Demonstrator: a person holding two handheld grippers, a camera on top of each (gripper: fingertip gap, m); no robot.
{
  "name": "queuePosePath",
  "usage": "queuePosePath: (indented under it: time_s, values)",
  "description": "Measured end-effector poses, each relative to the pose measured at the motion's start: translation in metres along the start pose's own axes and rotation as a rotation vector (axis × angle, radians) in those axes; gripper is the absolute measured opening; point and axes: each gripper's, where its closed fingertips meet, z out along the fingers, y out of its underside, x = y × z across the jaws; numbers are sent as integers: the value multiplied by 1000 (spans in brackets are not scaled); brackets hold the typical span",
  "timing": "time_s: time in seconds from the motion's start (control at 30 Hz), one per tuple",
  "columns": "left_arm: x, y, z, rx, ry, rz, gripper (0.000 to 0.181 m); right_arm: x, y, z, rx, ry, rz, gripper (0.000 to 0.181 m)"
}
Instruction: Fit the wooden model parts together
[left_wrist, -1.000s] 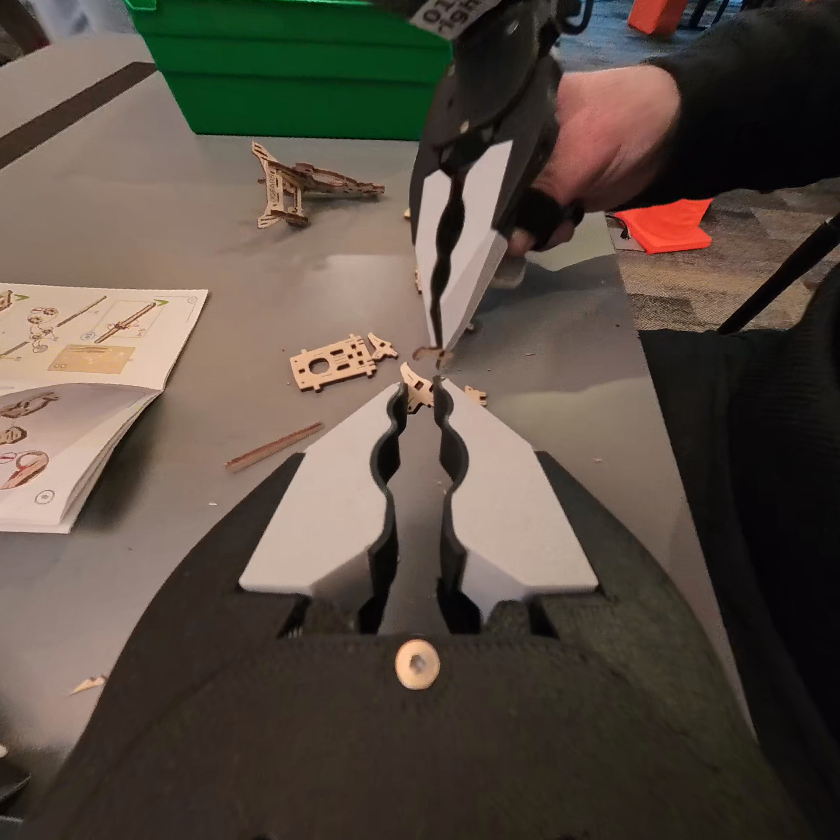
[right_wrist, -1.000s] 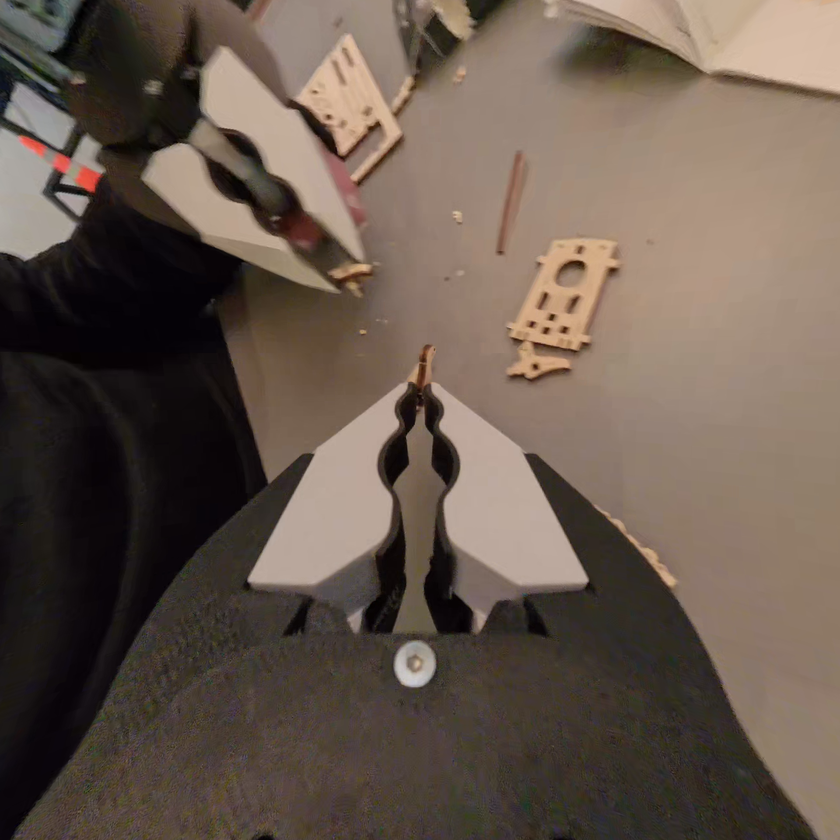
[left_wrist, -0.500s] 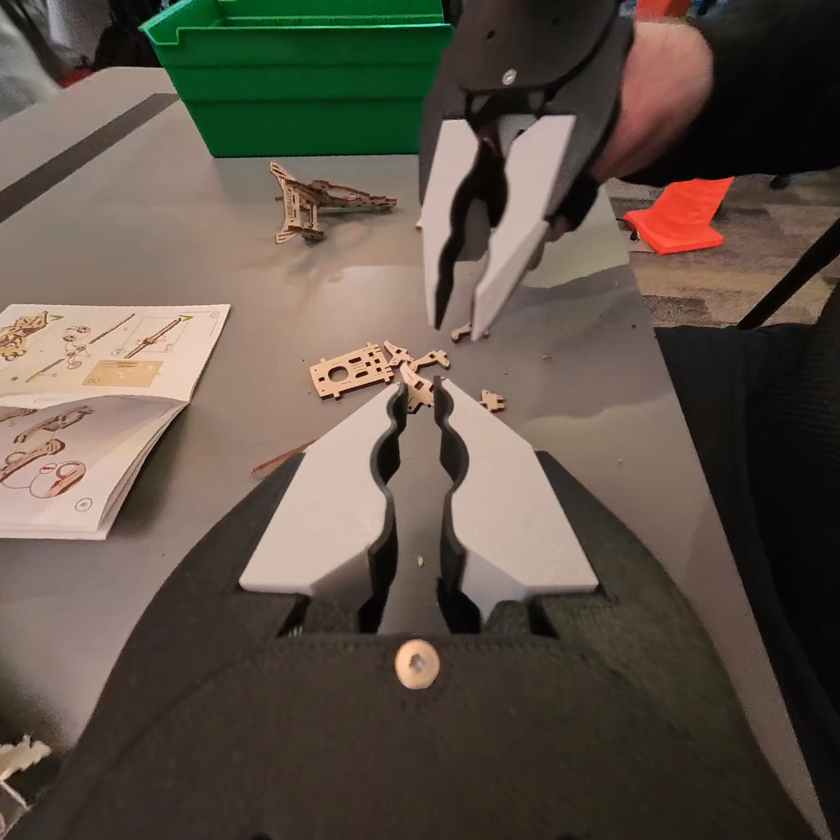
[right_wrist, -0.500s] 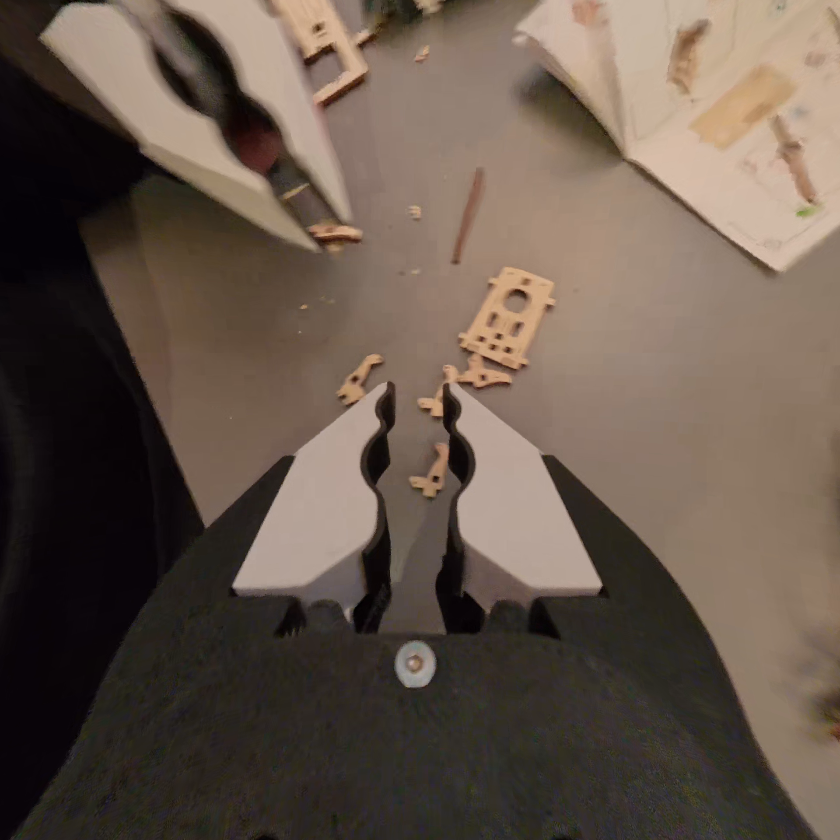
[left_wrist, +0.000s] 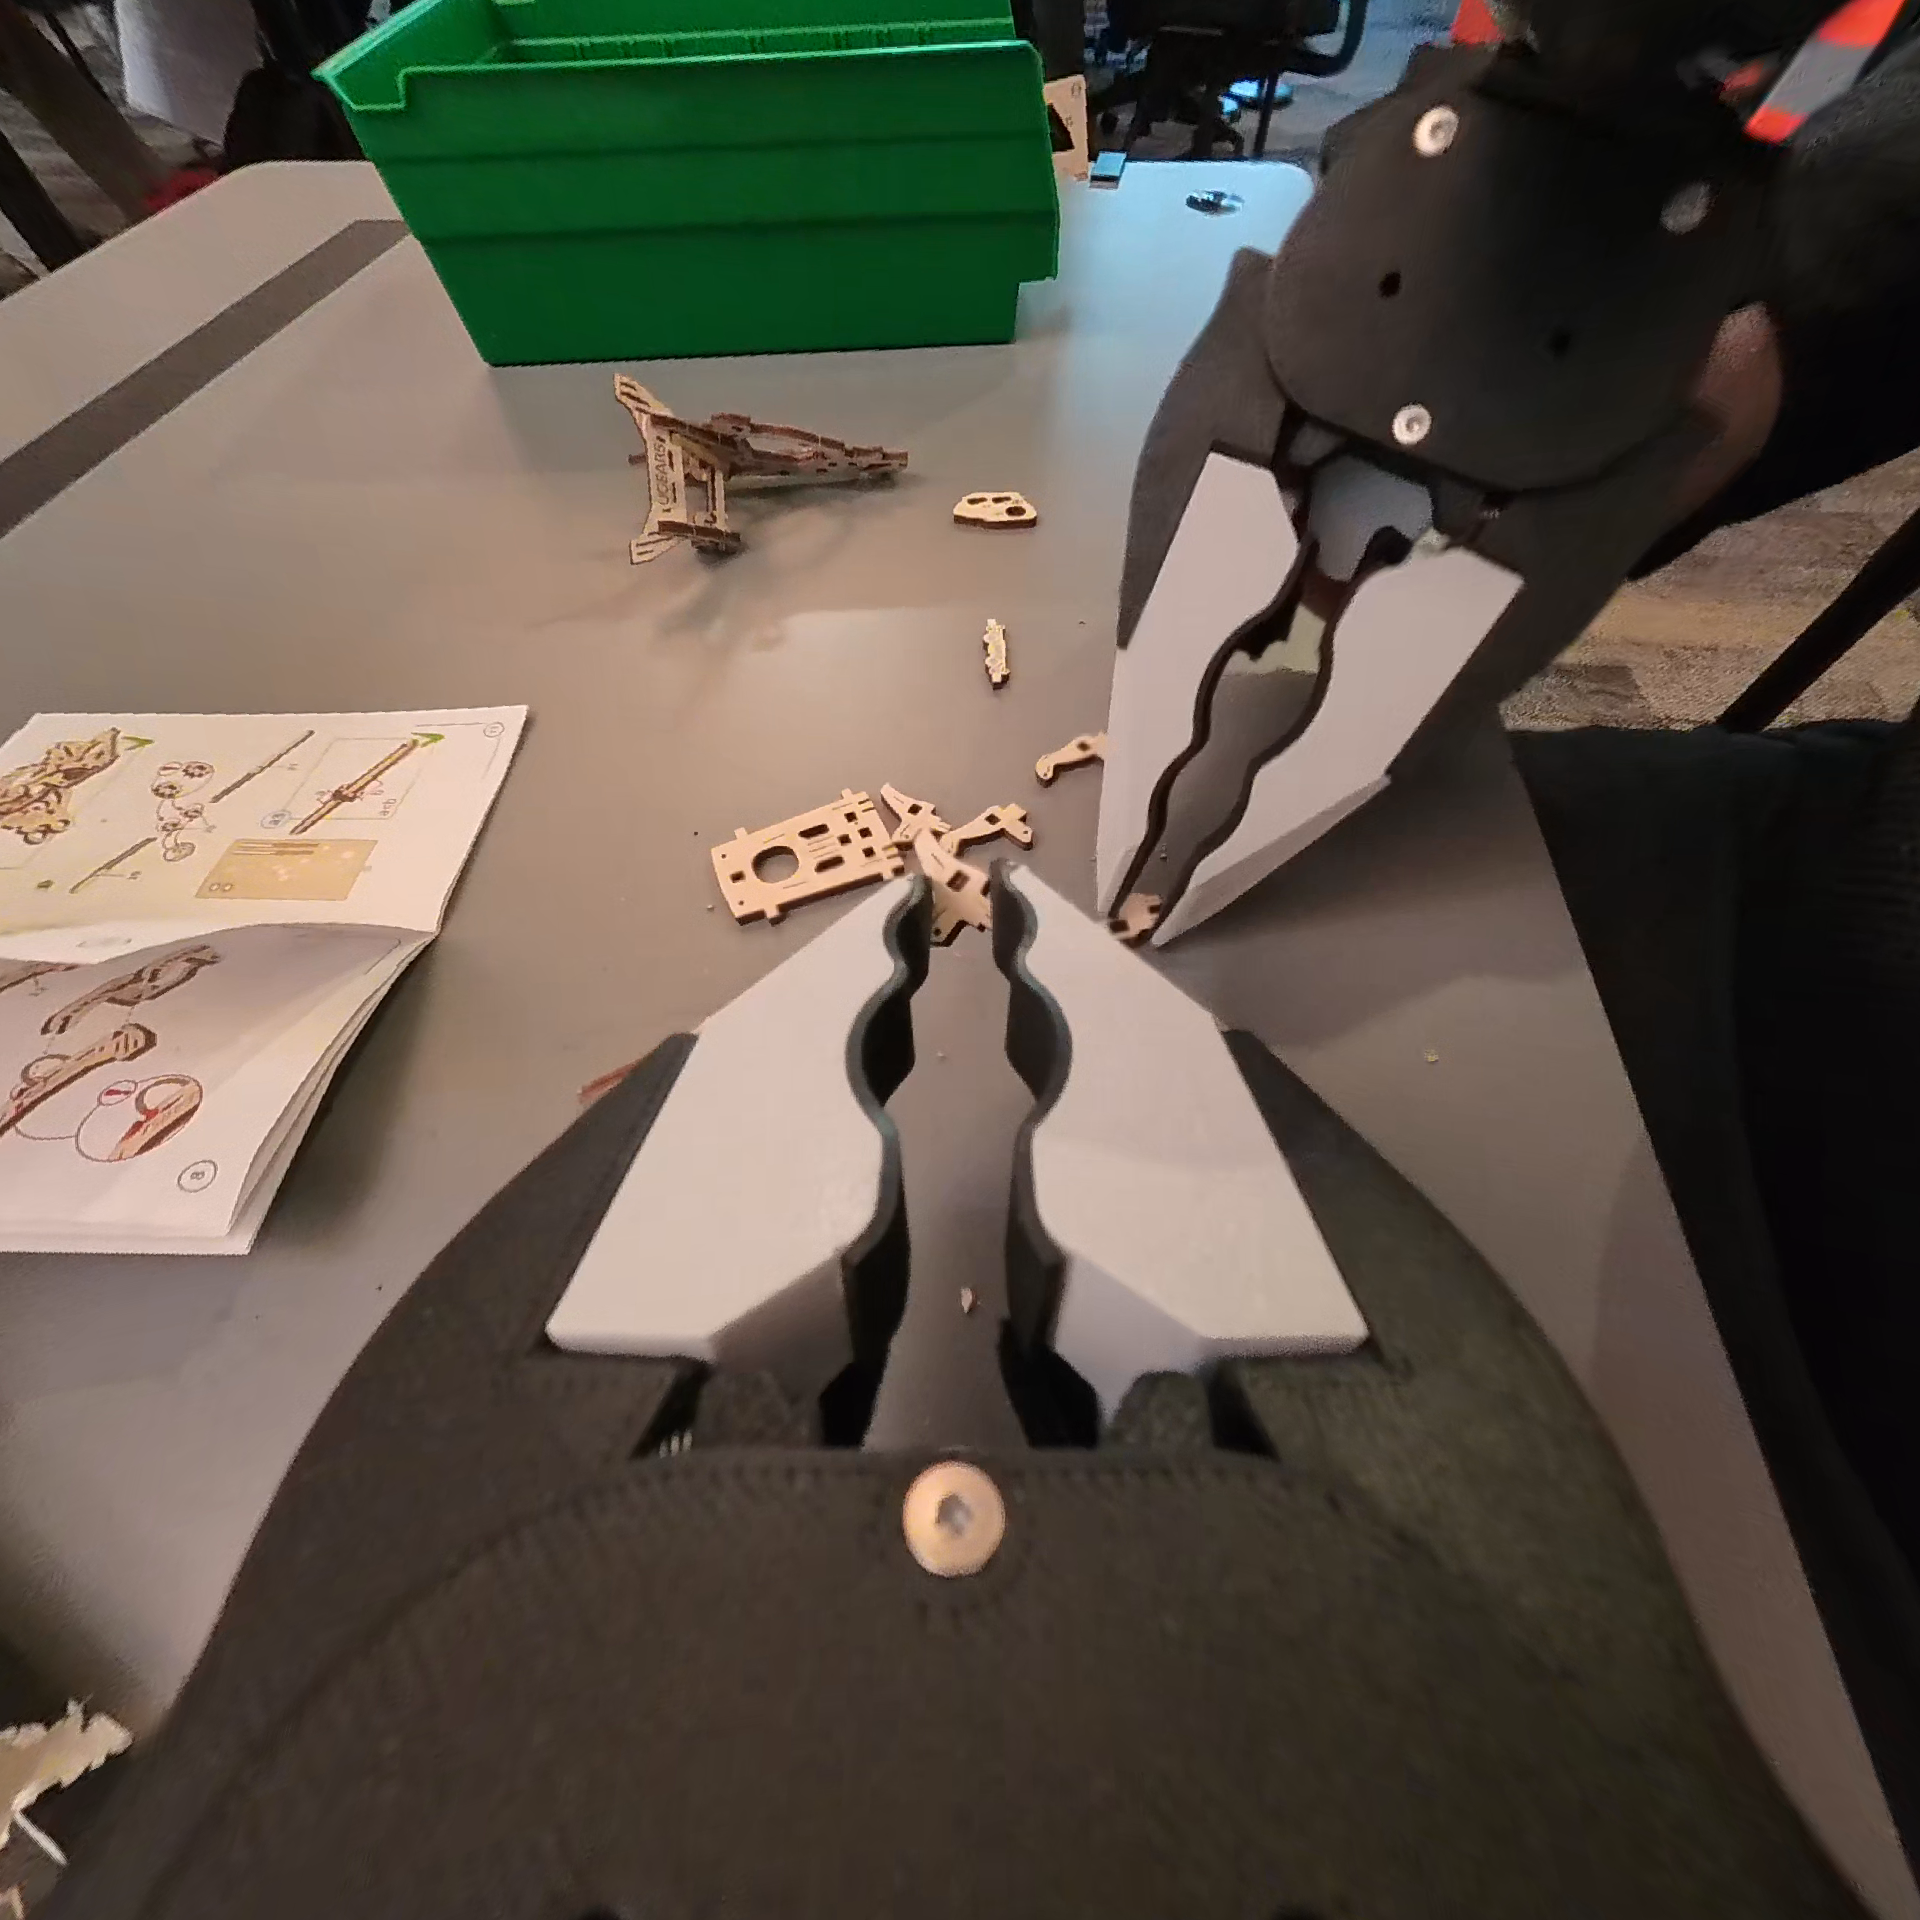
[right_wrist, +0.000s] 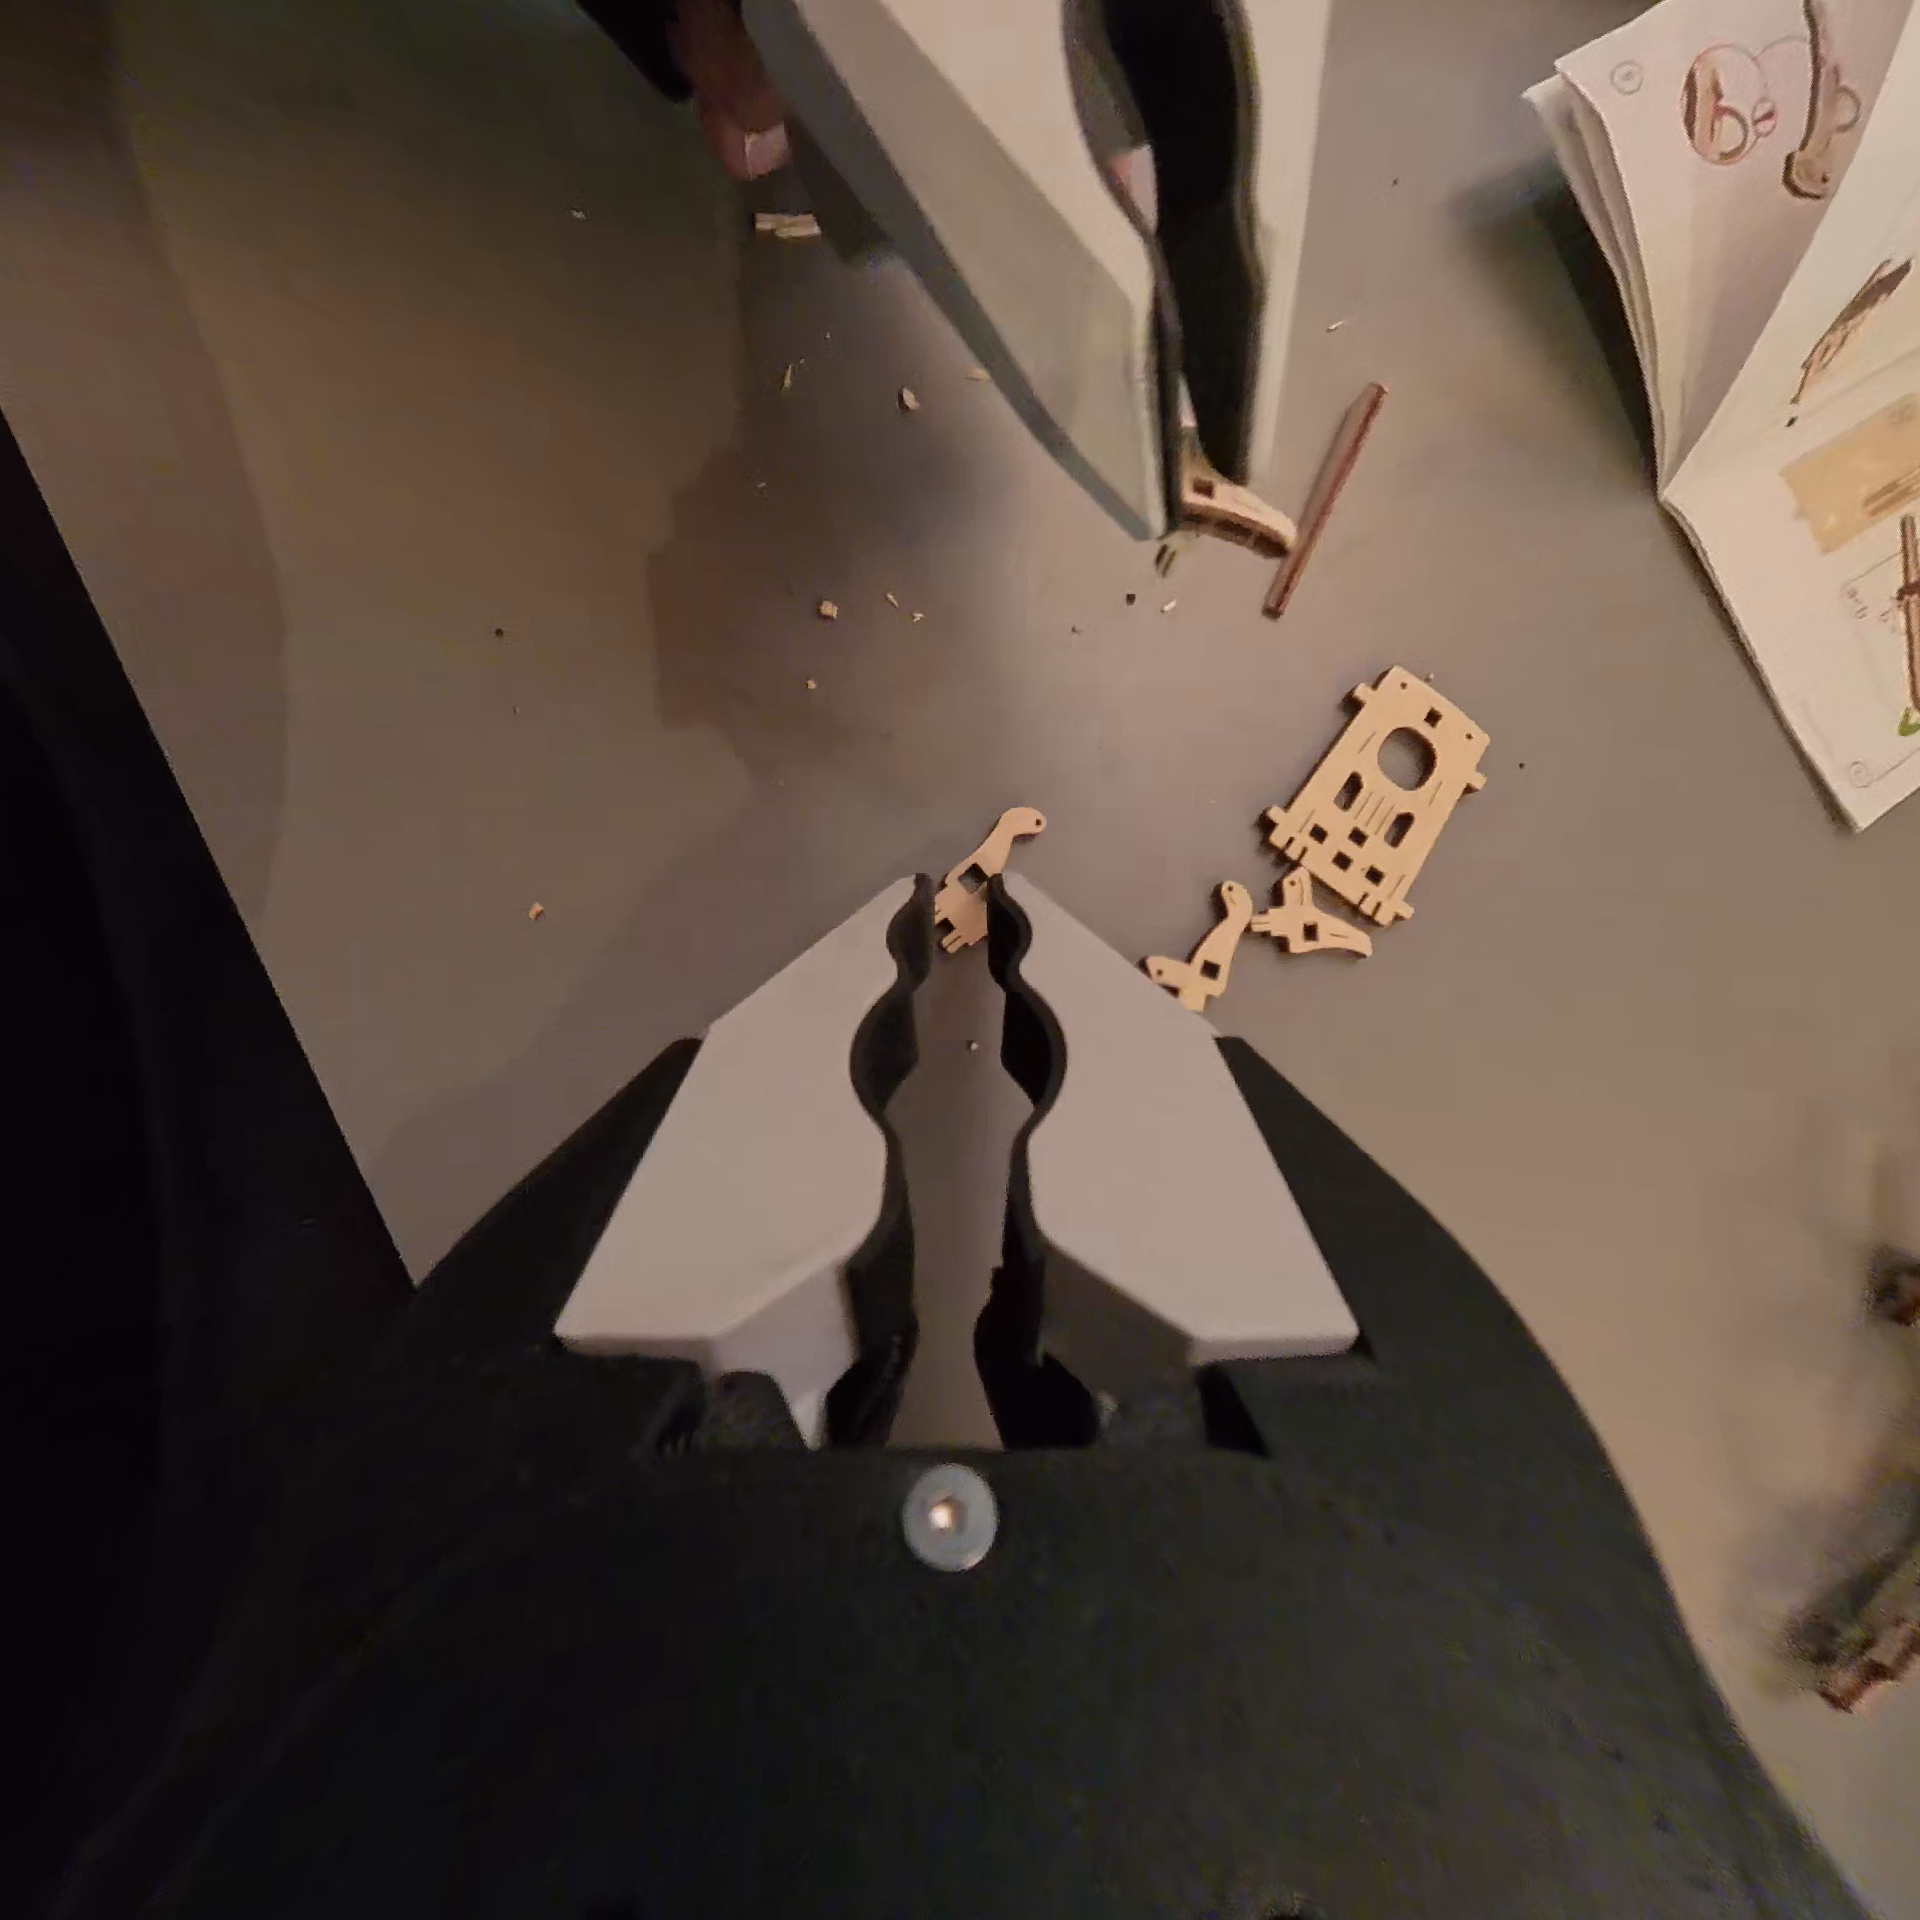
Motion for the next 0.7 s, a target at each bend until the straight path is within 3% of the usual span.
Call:
queuePosePath:
  time_s: [0.07,0.23,0.33,0.5,0.7]
  values:
    - [3,1,1,-17,3,19,9,-2,-2,-4,45,-50,59,7]
    - [15,1,4,-53,30,108,9,-1,-16,-27,253,-348,435,0]
    - [16,10,8,-116,22,162,9,10,-4,-31,252,-347,490,0]
    - [-5,14,2,-113,-45,136,9,-29,-23,-33,247,-343,177,20]
    - [-11,10,0,-88,-70,138,9,-79,-47,-5,197,-266,-438,28]
